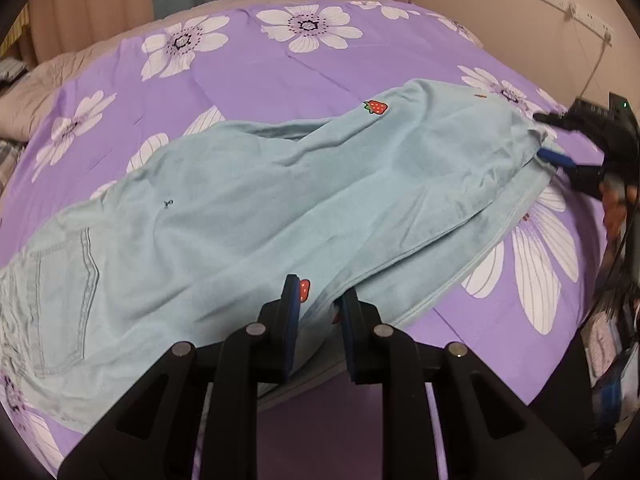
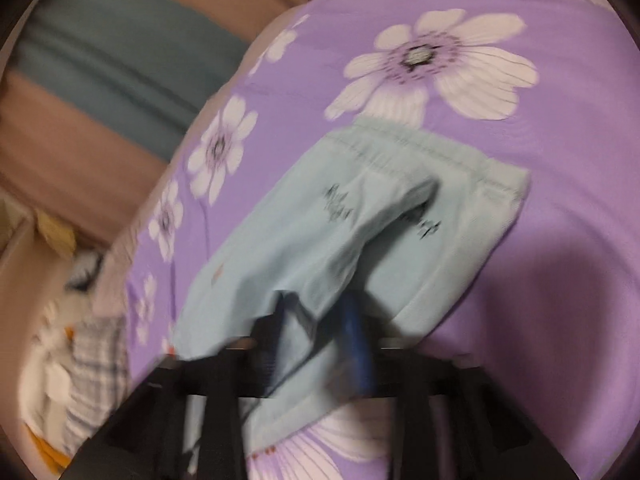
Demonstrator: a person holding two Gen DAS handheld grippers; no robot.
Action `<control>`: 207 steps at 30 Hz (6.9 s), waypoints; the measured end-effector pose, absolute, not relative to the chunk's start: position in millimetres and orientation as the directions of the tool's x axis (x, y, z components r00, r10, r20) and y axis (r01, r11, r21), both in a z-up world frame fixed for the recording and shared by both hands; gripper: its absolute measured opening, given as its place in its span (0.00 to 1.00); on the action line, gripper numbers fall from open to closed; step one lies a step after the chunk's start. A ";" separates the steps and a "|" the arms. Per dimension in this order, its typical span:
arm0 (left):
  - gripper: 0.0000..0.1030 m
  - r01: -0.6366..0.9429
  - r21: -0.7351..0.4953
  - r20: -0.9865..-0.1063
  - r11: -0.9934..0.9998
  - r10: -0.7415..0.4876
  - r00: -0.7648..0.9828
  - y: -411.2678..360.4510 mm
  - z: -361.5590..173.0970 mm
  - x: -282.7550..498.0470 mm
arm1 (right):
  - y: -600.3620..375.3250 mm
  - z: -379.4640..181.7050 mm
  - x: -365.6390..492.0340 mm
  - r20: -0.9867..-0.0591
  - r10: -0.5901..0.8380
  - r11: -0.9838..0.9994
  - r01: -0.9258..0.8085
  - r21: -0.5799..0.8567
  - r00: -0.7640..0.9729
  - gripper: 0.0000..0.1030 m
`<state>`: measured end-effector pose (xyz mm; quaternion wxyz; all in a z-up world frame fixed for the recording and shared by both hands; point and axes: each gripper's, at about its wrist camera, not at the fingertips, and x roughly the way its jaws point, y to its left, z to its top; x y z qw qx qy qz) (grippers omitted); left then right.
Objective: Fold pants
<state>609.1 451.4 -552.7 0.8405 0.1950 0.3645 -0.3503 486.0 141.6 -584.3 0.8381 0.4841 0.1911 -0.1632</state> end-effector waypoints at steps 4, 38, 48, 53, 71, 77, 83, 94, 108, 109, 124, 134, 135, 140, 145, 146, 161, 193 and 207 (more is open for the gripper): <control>0.18 0.733 0.077 -0.755 0.676 -0.441 0.486 447.0 -553.1 611.5 | 119.8 -583.7 483.1 -0.438 -0.126 0.406 0.449 0.796 0.890 0.51; 0.32 0.756 -0.098 -0.731 0.647 -0.562 0.386 486.9 -522.2 590.7 | 141.7 -538.6 458.1 -0.556 -0.540 0.602 0.751 0.271 0.632 0.19; 0.35 0.478 -0.177 -0.701 0.860 -0.451 0.552 564.4 -521.3 650.9 | 223.3 -499.3 546.9 -0.531 -0.051 0.935 0.228 0.273 0.846 0.34; 0.36 0.396 -0.195 -0.725 0.897 -0.404 0.558 590.4 -537.0 664.5 | 261.2 -496.1 614.6 -0.603 0.145 0.982 -0.039 0.186 0.784 0.34; 0.40 0.343 -0.241 -0.714 0.908 -0.405 0.572 624.4 -556.8 679.7 | 303.6 -549.2 697.7 -0.887 0.067 0.900 -0.411 -0.143 0.457 0.34; 0.40 0.335 -0.263 -0.710 0.905 -0.417 0.568 626.6 -558.8 683.1 | 321.4 -551.0 700.1 -0.917 0.068 0.852 -0.502 -0.152 0.393 0.29; 0.40 0.332 -0.250 -0.715 0.909 -0.405 0.570 625.3 -558.3 683.8 | 343.4 -553.1 688.8 -0.894 -0.016 0.801 -0.529 -0.280 0.448 0.02; 0.40 0.314 -0.200 -0.727 0.928 -0.355 0.587 626.3 -557.5 687.8 | 345.6 -540.1 699.1 -0.801 -0.155 0.816 -0.382 -0.433 0.578 0.01; 0.37 0.212 -0.186 -0.727 0.960 -0.279 0.628 661.6 -560.5 680.8 | 298.3 -535.5 622.7 -0.746 0.164 0.984 -0.161 0.077 0.645 0.11; 0.37 0.210 -0.186 -0.726 0.960 -0.278 0.629 662.6 -560.1 679.3 | 296.6 -547.3 617.2 -0.761 0.151 0.986 -0.146 0.075 0.631 0.11; 0.29 0.163 -0.194 -0.730 0.967 -0.254 0.635 674.9 -561.5 660.8 | 125.3 -574.2 511.3 -0.665 -0.039 0.843 0.381 0.378 0.746 0.09; 0.48 0.026 -0.169 -0.682 0.985 -0.136 0.718 719.0 -537.8 627.6 | 125.8 -527.2 478.0 -0.575 -0.258 0.812 0.497 0.306 0.776 0.52; 0.48 0.010 -0.185 -0.683 0.983 -0.136 0.717 727.2 -536.9 625.6 | 140.1 -523.3 480.0 -0.550 -0.220 0.835 0.447 0.320 0.806 0.52; 0.48 -0.014 -0.243 -0.679 0.970 -0.160 0.717 744.5 -537.7 619.8 | 225.4 -518.4 507.8 -0.498 -0.060 0.930 0.229 0.287 0.865 0.52; 0.48 0.091 -0.290 -0.642 0.953 -0.264 0.720 718.0 -531.2 618.4 | 296.3 -532.2 548.8 -0.528 0.098 0.963 0.053 0.264 0.844 0.52; 0.48 0.111 -0.292 -0.637 0.950 -0.280 0.719 712.8 -529.3 619.2 | 309.8 -535.5 559.4 -0.545 0.134 0.965 0.017 0.263 0.828 0.52; 0.37 0.196 -0.288 -0.700 0.937 -0.346 0.624 660.1 -572.1 666.6 | 405.5 -574.6 590.3 -0.643 0.167 0.983 -0.079 0.164 0.748 0.39; 0.51 0.502 -0.222 -0.769 0.836 -0.466 0.438 544.5 -564.4 622.4 | 284.1 -574.5 531.7 -0.590 0.124 0.893 0.170 0.417 0.798 0.39; 0.52 0.506 -0.197 -0.766 0.839 -0.454 0.455 535.0 -563.6 616.6 | 179.6 -574.1 473.1 -0.588 -0.142 0.827 0.422 0.372 0.796 0.38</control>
